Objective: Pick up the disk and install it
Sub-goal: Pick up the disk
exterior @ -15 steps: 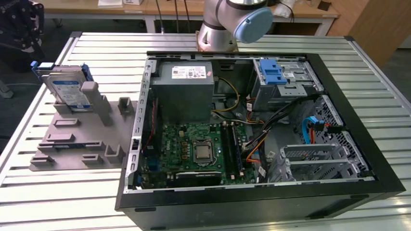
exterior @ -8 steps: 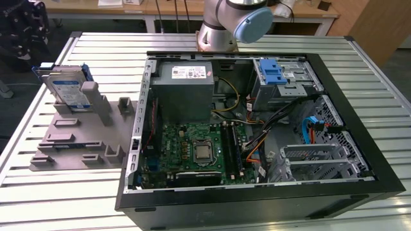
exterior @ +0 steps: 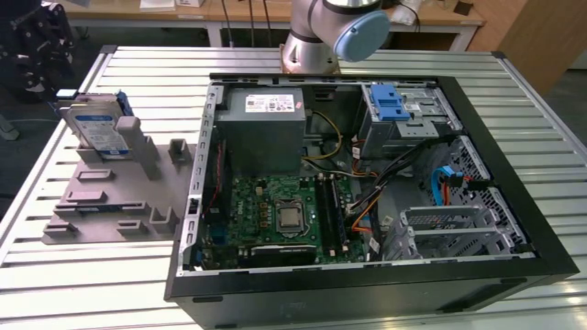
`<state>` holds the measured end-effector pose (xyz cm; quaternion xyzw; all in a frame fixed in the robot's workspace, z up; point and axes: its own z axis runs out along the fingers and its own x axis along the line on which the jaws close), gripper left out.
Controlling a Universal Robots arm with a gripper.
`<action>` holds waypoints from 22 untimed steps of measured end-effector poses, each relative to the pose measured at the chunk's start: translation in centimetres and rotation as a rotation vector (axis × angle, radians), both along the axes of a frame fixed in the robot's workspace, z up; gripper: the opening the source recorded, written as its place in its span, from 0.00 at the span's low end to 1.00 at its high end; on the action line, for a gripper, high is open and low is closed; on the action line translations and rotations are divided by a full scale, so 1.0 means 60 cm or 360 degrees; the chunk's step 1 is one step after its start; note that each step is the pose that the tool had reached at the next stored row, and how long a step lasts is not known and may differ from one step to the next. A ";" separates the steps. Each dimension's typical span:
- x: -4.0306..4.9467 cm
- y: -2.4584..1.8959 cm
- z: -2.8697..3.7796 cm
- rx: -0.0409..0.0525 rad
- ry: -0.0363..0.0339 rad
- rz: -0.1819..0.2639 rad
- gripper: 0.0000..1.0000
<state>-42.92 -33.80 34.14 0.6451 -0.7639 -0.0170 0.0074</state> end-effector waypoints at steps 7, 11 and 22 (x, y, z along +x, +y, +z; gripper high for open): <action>-0.006 0.0044 -0.013 0.0000 -0.0008 0.0001 0.59; -0.008 0.0064 -0.021 0.0000 -0.0009 0.0001 0.59; -0.012 0.0069 -0.044 0.0000 -0.0013 0.0003 0.51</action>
